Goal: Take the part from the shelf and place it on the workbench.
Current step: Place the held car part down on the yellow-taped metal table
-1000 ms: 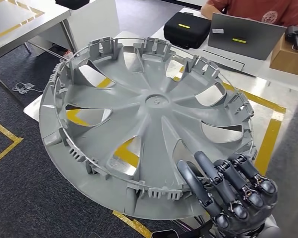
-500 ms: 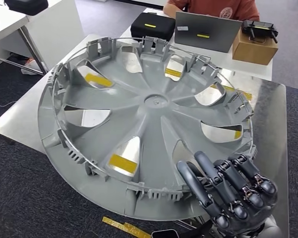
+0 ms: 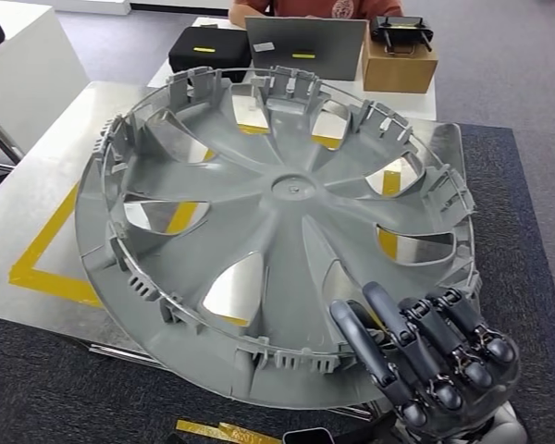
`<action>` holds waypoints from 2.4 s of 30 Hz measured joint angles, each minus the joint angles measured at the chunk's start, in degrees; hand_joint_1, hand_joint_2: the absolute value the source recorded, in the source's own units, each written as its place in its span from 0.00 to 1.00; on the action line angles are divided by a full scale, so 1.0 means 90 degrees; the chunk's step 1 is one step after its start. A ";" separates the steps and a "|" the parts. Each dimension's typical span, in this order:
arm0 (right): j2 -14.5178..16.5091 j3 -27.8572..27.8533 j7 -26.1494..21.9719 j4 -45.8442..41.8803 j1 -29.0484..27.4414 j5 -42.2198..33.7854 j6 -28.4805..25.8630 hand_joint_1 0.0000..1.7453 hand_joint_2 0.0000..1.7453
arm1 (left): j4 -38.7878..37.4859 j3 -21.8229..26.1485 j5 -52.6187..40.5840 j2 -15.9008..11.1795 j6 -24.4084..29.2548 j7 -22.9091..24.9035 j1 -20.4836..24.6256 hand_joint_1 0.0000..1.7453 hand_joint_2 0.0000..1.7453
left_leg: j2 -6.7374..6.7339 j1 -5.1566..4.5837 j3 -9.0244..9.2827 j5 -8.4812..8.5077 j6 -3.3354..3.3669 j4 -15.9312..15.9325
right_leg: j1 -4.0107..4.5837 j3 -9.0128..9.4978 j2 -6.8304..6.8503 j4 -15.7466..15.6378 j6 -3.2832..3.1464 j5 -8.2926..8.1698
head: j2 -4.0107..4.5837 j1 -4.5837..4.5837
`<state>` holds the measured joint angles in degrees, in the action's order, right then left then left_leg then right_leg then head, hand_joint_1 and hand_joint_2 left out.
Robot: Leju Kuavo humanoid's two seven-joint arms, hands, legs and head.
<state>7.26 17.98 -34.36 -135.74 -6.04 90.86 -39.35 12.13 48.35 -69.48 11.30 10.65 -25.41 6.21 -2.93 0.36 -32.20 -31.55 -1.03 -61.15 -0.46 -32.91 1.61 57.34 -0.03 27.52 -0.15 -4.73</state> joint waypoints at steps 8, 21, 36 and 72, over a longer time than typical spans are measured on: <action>0.0000 0.0004 -0.0038 -0.0009 0.0034 0.0002 0.0001 1.00 1.00 | 0.0000 0.0000 0.0000 -0.0016 -0.0001 -0.0003 -0.0038 0.00 0.00 | 0.0291 -0.0041 -0.0259 0.0297 0.0165 -0.0278 | 0.0086 0.0036 -0.0265 0.0025 -0.0066 0.0018 | 0.0000 0.0011; 0.0000 0.0004 -0.0114 -0.0013 0.0112 -0.0001 0.0001 1.00 1.00 | 0.0000 -0.0002 -0.0012 -0.0007 -0.0034 -0.0010 -0.0023 0.00 0.00 | 0.0326 -0.0096 -0.0030 0.0442 0.0194 0.0384 | 0.0083 -0.0015 -0.0270 0.0006 0.0010 -0.0011 | -0.0002 0.0000; 0.0134 -0.0083 -0.0264 -0.0030 0.0086 -0.0017 0.0001 1.00 1.00 | 0.0000 -0.0002 -0.0029 -0.0015 -0.0118 -0.0015 -0.0021 0.00 0.00 | 0.0326 -0.0082 -0.0029 0.0448 0.0203 0.0383 | 0.0090 -0.0024 -0.0270 0.0014 0.0021 -0.0017 | -0.0001 0.0004; 0.0347 -0.0604 -0.0195 0.0427 -0.0287 -0.0068 0.0001 1.00 1.00 | 0.0000 0.0000 0.0024 -0.0112 -0.0244 -0.0047 -0.0023 0.00 0.00 | 0.0326 -0.0079 -0.0032 0.0449 0.0202 0.0384 | 0.0093 -0.0025 -0.0268 0.0016 0.0019 -0.0016 | 0.0000 0.0005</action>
<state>10.38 12.54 -36.11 -131.90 -8.62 90.25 -39.34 12.13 48.35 -69.26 10.29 8.46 -25.83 6.00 0.00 -0.36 -32.49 -27.51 0.79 -57.69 0.38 -33.13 -0.80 57.48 0.14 27.38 -0.15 -4.68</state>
